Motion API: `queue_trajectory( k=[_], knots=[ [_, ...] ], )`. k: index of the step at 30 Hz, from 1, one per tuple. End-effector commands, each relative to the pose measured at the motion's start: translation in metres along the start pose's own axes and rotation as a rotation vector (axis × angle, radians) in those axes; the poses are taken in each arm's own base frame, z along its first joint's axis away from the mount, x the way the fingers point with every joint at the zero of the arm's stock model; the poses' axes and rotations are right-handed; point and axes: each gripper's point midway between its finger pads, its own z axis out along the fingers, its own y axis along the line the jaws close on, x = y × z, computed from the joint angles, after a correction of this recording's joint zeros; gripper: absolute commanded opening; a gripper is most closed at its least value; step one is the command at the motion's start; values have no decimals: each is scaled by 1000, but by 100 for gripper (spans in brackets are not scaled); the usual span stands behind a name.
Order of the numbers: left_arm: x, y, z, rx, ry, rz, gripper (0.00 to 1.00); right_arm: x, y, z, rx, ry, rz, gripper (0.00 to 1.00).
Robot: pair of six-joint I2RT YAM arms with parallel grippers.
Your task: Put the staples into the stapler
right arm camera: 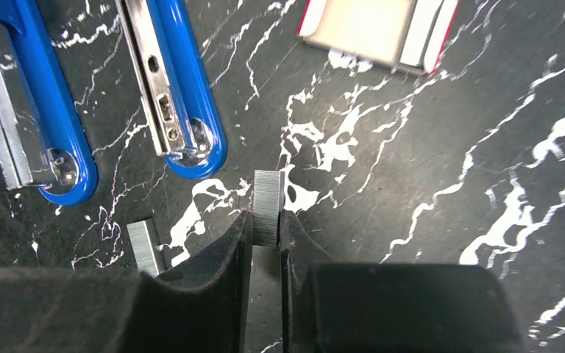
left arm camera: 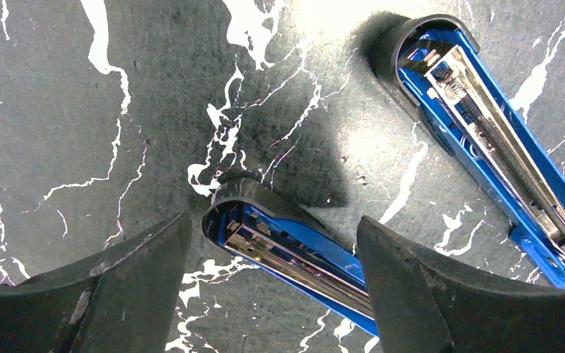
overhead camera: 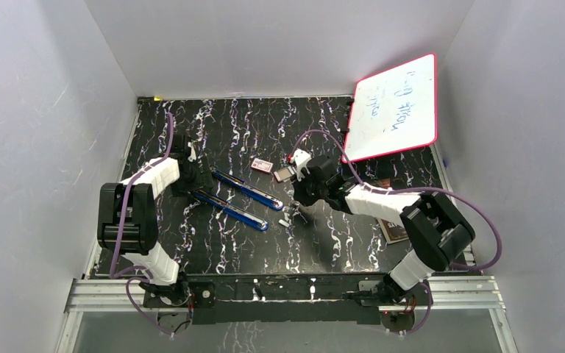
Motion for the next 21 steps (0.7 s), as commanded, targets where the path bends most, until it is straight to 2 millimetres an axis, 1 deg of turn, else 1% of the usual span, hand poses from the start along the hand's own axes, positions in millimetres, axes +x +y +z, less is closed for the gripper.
queue_trajectory(
  k=[1,5,13,17,21],
  knots=[
    [-9,-5,-8,16,-16,6,81,8,6,11,-30,18,58,11],
    [-8,-4,-7,15,-15,6,81,17,5,19,-29,40,72,13],
    [-8,-5,-7,17,-12,5,81,37,-1,25,-5,87,56,20],
    [-8,-5,-7,17,-12,5,81,38,-3,25,2,81,49,31],
    [-8,-5,-7,18,-14,6,81,41,-7,25,18,91,24,37]
  ],
)
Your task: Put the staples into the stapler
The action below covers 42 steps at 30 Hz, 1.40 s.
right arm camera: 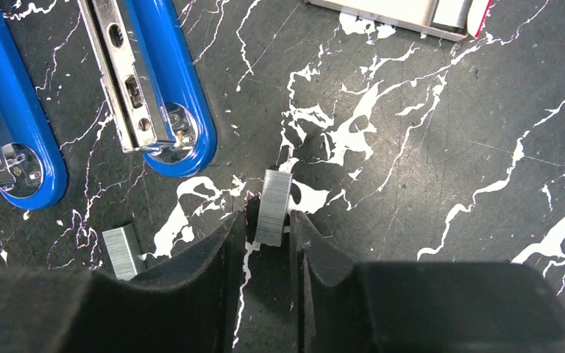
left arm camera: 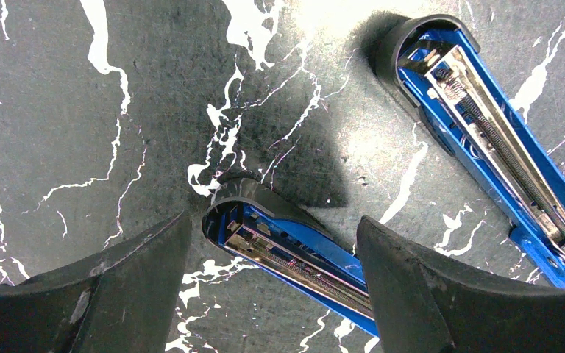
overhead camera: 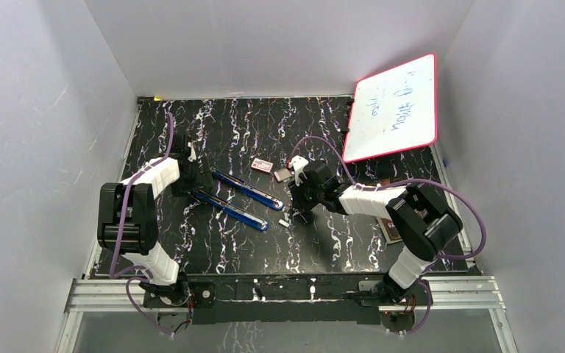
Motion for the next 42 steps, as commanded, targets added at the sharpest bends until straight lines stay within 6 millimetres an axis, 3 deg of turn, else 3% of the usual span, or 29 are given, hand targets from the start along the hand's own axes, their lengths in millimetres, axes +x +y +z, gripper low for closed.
queue_trajectory(
  k=[1,11,17,42],
  knots=[
    [-9,-5,-8,19,-15,5,81,5,-9,2,35,4,-38,38],
    [-8,-6,-7,25,-12,6,81,15,-13,0,89,47,-120,39],
    [-9,-6,-8,23,-15,5,81,21,-2,3,105,57,-156,40],
    [-8,-6,-6,25,-10,5,81,34,-12,-4,192,79,-92,29]
  ],
)
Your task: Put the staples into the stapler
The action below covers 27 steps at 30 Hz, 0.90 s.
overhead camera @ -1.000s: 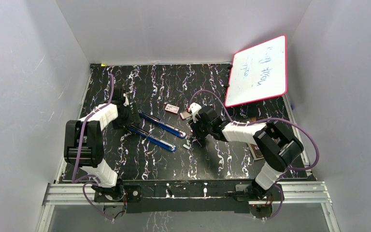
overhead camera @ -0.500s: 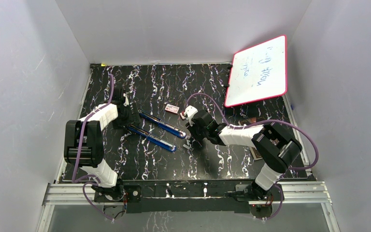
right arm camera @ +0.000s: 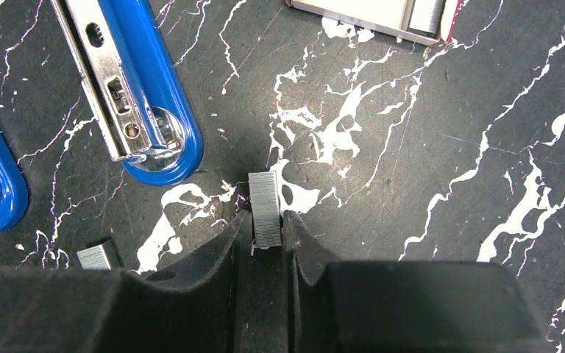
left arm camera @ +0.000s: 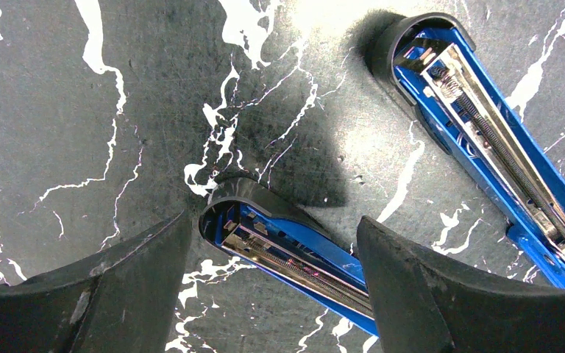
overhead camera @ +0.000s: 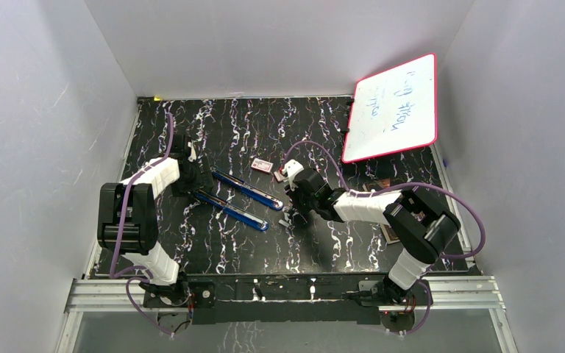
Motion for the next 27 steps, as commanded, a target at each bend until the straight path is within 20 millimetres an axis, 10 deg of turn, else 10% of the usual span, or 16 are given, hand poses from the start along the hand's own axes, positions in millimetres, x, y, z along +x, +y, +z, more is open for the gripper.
queue_trajectory(
  k=[1,9,18,27],
  knots=[
    [-8,-5,-7,17,-13,5,81,33,-6,-6,27,101,-4,29],
    [-8,-5,-6,19,-13,5,81,34,-6,-8,31,106,6,34],
    [-9,-5,-6,19,-11,5,81,24,-6,-8,27,82,3,16],
    [-8,-5,-5,15,-9,5,81,-66,-4,-29,2,-147,-61,3]
  ],
)
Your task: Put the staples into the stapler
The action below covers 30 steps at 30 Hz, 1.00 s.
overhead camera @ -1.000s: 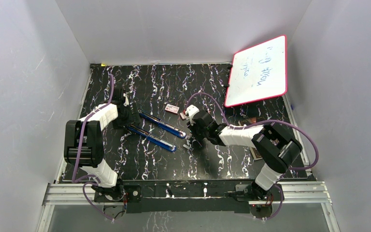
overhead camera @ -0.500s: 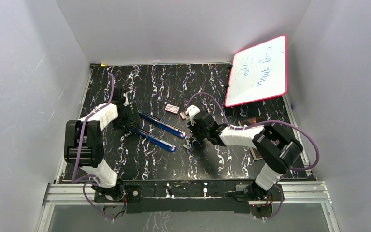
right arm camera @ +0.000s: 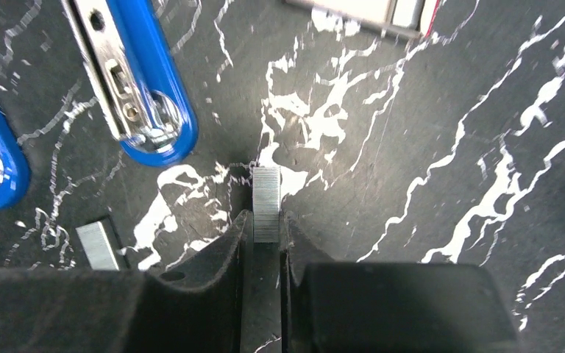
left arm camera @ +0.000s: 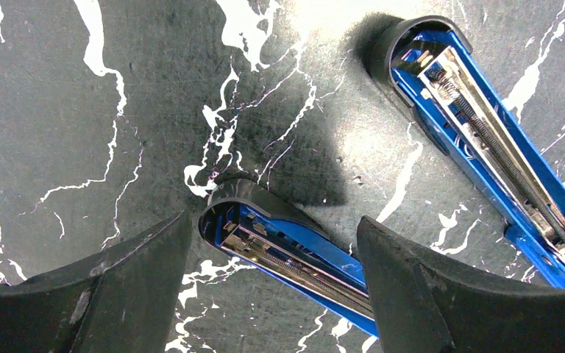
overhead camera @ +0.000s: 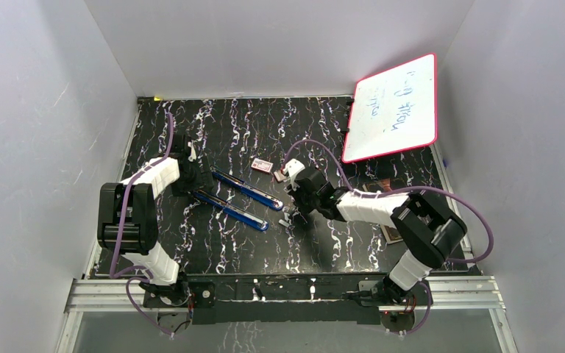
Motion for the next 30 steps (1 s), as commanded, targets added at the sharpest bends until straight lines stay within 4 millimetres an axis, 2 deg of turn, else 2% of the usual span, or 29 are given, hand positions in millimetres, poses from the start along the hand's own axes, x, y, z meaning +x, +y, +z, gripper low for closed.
queue_trajectory(
  k=[1,5,9,17,30],
  knots=[
    [-7,-4,-5,13,-6,6,81,-79,0,-22,-18,-190,-59,1],
    [-7,-4,-4,14,-4,7,81,-112,16,-26,-109,-248,-97,0],
    [-6,-4,-3,14,0,6,81,-123,38,-17,-216,-203,-116,0],
    [-5,-4,-3,13,3,7,81,-118,62,5,-259,-143,-141,0],
    [-5,-4,-3,13,4,8,81,-106,73,19,-299,-94,-175,0]
  ],
)
